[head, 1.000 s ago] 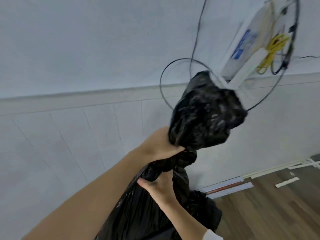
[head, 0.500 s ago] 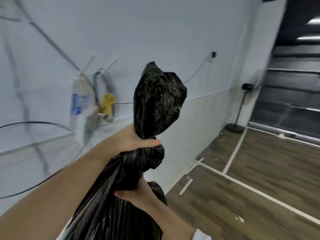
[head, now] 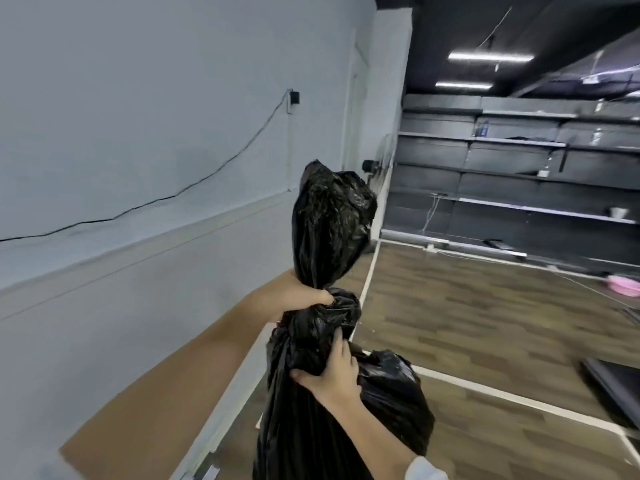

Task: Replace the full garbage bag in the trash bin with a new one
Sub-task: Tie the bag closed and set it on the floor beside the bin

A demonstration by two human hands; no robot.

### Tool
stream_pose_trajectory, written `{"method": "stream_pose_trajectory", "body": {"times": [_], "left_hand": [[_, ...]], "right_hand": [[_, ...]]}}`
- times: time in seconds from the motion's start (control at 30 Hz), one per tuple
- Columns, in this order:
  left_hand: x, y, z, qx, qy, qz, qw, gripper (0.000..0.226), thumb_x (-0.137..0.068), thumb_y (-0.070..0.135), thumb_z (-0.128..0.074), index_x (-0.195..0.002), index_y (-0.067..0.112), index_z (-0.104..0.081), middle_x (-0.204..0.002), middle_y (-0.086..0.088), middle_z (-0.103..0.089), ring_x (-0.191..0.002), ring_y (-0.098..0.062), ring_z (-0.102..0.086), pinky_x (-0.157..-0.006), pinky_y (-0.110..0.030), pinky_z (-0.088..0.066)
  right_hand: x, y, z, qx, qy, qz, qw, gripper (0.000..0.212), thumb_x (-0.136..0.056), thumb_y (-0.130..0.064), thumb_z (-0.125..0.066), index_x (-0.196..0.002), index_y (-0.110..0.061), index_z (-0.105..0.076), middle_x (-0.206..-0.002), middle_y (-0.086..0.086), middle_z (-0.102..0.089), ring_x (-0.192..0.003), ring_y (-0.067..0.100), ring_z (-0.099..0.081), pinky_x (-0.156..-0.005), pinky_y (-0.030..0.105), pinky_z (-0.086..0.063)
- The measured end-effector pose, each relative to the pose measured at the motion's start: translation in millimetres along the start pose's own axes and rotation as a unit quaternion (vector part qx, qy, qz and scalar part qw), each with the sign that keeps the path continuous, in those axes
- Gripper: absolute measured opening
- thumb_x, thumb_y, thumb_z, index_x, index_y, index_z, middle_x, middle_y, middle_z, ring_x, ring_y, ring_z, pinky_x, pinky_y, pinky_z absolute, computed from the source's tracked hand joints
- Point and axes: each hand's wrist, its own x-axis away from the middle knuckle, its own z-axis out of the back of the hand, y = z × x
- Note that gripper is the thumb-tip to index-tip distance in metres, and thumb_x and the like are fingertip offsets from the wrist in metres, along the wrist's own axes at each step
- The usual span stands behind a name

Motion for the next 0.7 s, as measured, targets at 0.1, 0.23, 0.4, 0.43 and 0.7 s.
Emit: {"method": "stream_pose_trajectory", "body": {"times": [0.1, 0.23, 0.4, 0.43, 0.7], "left_hand": [[-81, 2, -13, 0.009, -0.032, -0.039, 0.999, 0.043, -0.079, 0.015, -0.067, -0.12, 0.013, -0.058, -0.108, -0.001, -0.058, -0.095, -0.015, -0.055, -0.079, -0.025, -0.044], [-186, 10, -32, -0.015, -0.085, -0.064, 0.994, 0.009, -0.077, 0.017, -0.066, -0.074, 0.017, -0.058, -0.08, -0.001, -0.054, -0.071, -0.011, -0.049, -0.063, -0.024, -0.04], [-311, 15, -56, -0.026, -0.143, -0.068, 0.987, 0.031, -0.078, 0.018, -0.063, -0.054, 0.02, -0.042, -0.072, -0.005, -0.05, -0.076, -0.019, -0.05, -0.07, -0.029, -0.038], [-341, 14, -62, -0.03, -0.139, -0.072, 0.987, 0.031, -0.079, 0.019, -0.062, -0.055, 0.02, -0.043, -0.072, -0.004, -0.05, -0.078, -0.019, -0.05, -0.071, -0.029, -0.037], [-586, 6, -96, -0.045, -0.096, -0.063, 0.992, 0.012, -0.075, 0.014, -0.058, -0.069, 0.01, -0.048, -0.072, -0.005, -0.05, -0.072, -0.016, -0.048, -0.069, -0.027, -0.038]], "right_hand": [[-71, 20, 15, 0.009, 0.059, -0.028, 0.998, 0.109, -0.075, -0.047, -0.068, -0.148, -0.022, 0.008, -0.159, 0.005, -0.005, -0.144, 0.034, -0.01, -0.114, 0.052, -0.021], [-164, 45, 37, 0.003, 0.096, -0.073, 0.993, 0.107, -0.077, -0.044, -0.068, -0.149, -0.018, 0.006, -0.158, 0.006, -0.008, -0.143, 0.033, -0.015, -0.113, 0.049, -0.027], [-265, 74, 54, -0.015, 0.115, -0.078, 0.99, 0.099, -0.074, -0.035, -0.073, -0.148, -0.015, -0.011, -0.151, 0.011, -0.027, -0.136, 0.03, -0.033, -0.108, 0.046, -0.035], [-292, 82, 56, -0.035, 0.113, -0.076, 0.99, 0.098, -0.073, -0.032, -0.074, -0.148, -0.014, -0.013, -0.149, 0.01, -0.031, -0.135, 0.03, -0.036, -0.107, 0.044, -0.037], [-537, 143, 92, -0.157, -0.042, -0.092, 0.982, 0.076, -0.075, -0.007, -0.074, -0.139, -0.005, -0.032, -0.137, 0.013, -0.05, -0.123, 0.027, -0.051, -0.09, 0.019, -0.05]]}}
